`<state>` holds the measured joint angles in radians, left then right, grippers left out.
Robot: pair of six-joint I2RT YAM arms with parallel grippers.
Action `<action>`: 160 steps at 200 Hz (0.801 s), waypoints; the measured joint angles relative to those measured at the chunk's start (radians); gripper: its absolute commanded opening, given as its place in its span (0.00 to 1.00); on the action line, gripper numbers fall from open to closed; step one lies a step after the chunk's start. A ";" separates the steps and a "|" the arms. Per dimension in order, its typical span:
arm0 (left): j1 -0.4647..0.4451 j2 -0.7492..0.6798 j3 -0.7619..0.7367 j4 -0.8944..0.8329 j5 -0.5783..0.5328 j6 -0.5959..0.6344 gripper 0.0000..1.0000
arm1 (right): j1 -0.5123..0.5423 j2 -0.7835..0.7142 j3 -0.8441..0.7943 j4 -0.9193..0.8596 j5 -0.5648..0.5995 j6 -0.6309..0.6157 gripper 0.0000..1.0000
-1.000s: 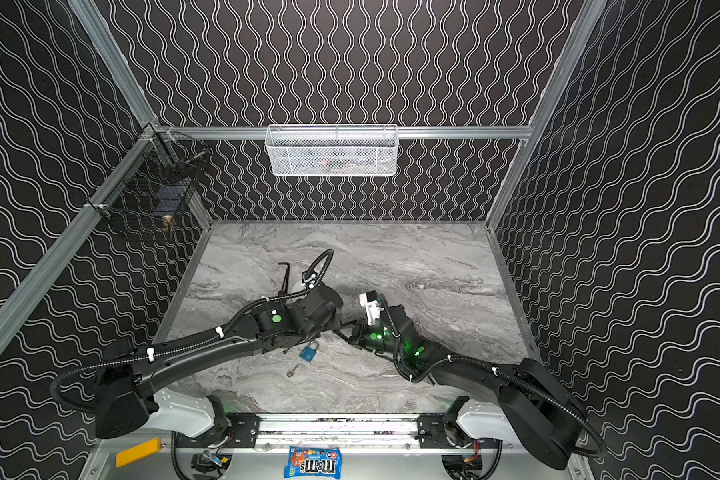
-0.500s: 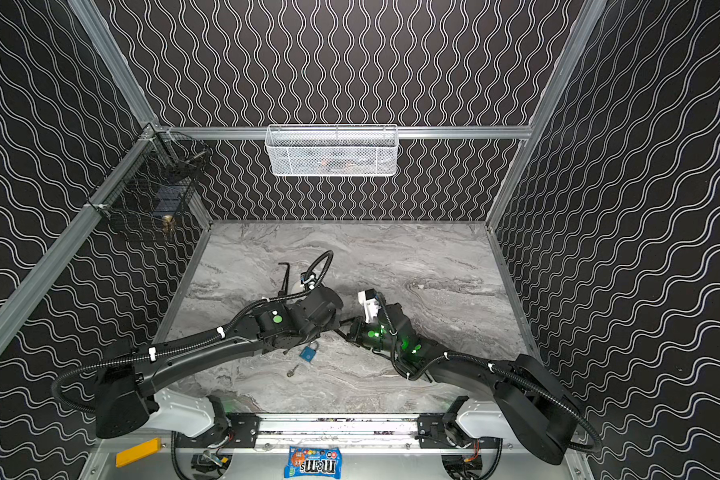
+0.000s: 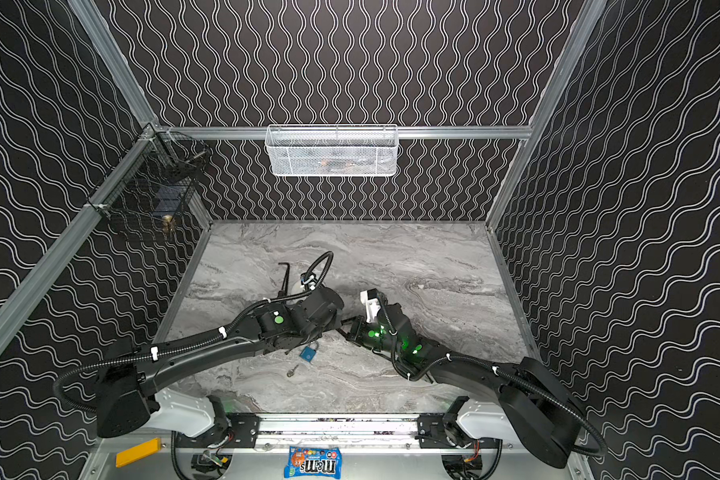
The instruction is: Unlock with the key
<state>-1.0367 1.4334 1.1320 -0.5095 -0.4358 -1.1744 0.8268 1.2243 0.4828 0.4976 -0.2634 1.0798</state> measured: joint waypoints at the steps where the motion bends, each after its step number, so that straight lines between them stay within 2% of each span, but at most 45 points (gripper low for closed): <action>1: -0.001 0.000 0.000 0.001 0.000 -0.001 0.01 | 0.000 -0.001 0.000 -0.001 0.000 0.000 0.00; 97: -0.005 -0.034 -0.053 0.066 0.036 -0.083 0.00 | 0.068 -0.061 0.021 -0.125 0.163 -0.050 0.00; 160: -0.026 -0.039 -0.058 0.059 0.012 -0.102 0.00 | 0.076 -0.032 0.058 -0.146 0.172 -0.095 0.00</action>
<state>-1.0626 1.3949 1.0737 -0.4503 -0.4236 -1.2766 0.9024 1.1919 0.5404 0.3515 -0.0914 0.9844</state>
